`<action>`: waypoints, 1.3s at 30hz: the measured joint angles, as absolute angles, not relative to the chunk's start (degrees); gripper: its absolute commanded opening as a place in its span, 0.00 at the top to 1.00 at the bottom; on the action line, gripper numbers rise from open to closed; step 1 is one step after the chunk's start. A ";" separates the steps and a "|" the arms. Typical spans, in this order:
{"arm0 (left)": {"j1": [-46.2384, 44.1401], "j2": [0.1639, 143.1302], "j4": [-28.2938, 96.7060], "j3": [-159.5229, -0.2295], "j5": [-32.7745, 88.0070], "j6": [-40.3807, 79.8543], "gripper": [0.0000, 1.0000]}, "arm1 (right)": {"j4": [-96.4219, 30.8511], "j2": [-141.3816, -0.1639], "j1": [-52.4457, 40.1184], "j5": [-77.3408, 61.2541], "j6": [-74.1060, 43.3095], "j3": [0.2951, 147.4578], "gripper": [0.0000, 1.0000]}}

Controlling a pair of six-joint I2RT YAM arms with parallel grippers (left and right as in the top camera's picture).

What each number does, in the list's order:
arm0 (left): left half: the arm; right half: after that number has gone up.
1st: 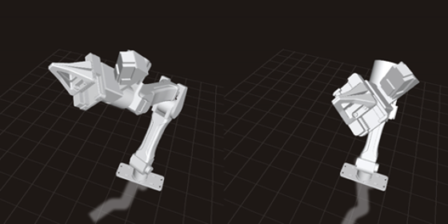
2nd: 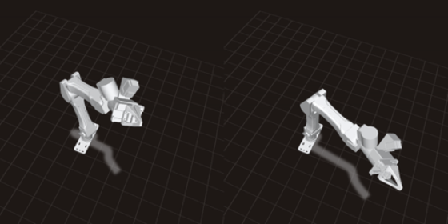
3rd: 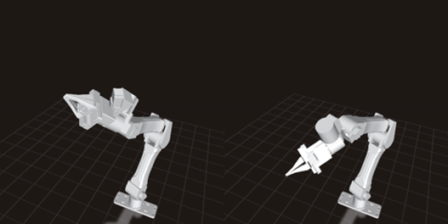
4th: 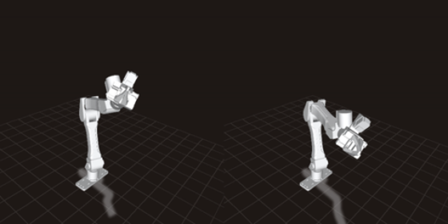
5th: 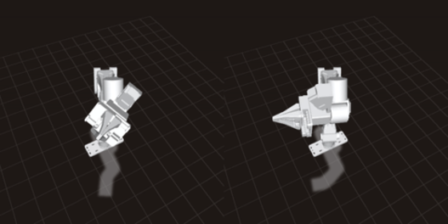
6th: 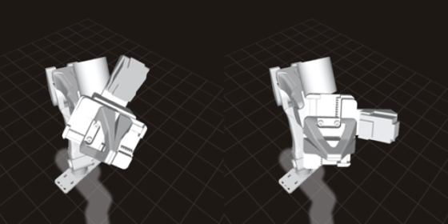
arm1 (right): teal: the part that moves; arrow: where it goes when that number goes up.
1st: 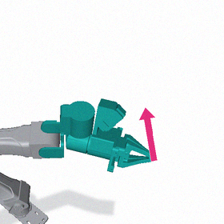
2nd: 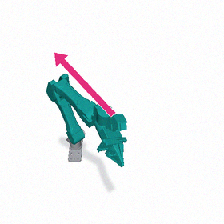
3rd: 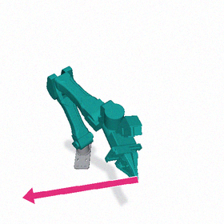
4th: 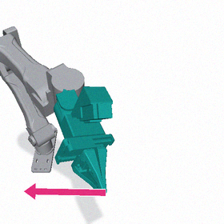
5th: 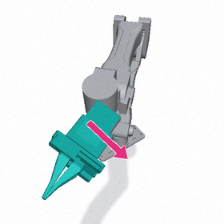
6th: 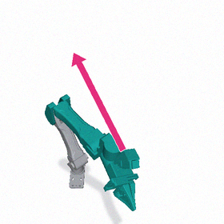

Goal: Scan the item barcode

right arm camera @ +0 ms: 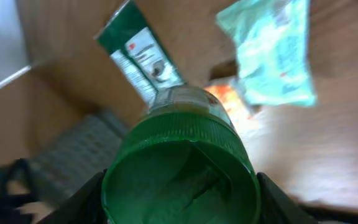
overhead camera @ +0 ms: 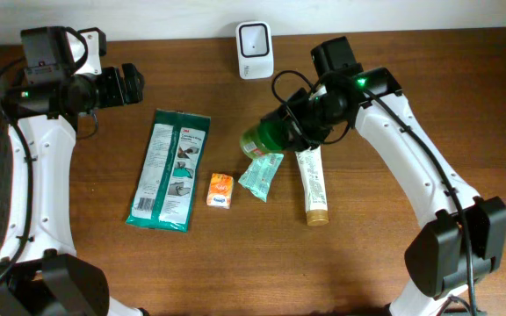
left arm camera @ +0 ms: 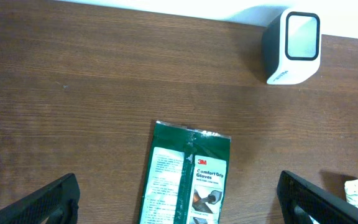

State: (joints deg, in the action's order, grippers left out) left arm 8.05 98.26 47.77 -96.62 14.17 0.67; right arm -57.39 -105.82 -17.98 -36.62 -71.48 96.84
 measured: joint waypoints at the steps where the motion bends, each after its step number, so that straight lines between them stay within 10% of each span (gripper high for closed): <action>1: 8.05 98.26 47.77 -96.62 14.17 0.67 0.01 | -56.23 -105.82 -17.98 -38.33 -73.65 96.84 0.62; 16: 8.05 98.26 47.77 -96.62 14.17 0.67 0.01 | -47.86 -105.82 -15.88 -55.86 -87.83 96.86 0.71; 39: 8.05 98.26 47.77 -96.62 14.17 0.69 0.01 | -47.72 -105.82 -10.98 -53.17 -77.32 96.86 0.75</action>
